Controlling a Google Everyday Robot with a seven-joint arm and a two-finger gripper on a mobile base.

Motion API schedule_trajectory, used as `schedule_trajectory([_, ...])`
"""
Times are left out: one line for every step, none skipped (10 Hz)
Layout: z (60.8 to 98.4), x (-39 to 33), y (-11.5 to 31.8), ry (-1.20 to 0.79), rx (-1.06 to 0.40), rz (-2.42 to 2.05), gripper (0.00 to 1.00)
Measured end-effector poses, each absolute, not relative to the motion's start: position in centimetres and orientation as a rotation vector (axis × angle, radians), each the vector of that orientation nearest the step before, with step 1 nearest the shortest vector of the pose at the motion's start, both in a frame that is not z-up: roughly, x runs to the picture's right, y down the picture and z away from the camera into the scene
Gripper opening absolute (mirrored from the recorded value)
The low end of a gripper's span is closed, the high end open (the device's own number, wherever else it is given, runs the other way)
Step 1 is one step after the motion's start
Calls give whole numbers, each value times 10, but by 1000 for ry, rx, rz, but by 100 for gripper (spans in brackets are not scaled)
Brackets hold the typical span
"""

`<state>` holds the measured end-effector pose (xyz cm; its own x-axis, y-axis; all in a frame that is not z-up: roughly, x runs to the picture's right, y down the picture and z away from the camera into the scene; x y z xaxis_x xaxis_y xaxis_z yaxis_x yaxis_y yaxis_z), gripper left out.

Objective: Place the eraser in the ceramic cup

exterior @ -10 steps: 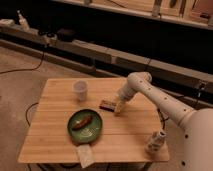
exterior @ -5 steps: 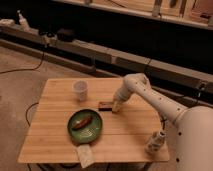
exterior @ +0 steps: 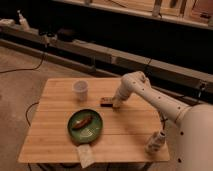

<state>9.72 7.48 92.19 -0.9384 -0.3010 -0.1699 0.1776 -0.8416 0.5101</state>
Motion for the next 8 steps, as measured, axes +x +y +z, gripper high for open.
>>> schedule_trajectory([908, 107, 63, -687, 349, -2771, 2])
schedule_trajectory([889, 121, 49, -625, 339, -2768, 2])
schedule_trajectory([875, 132, 39, -582, 330, -2769, 2])
schedule_trajectory([864, 138, 33, -556, 331, -2772, 2])
schedule_trajectory([856, 138, 28, -548, 349, -2784, 2])
schedule_trajectory([852, 132, 25, -559, 390, -2792, 2])
schedule_trajectory([847, 122, 19, -570, 450, -2796, 2])
schedule_trajectory([844, 110, 11, -584, 509, -2802, 2])
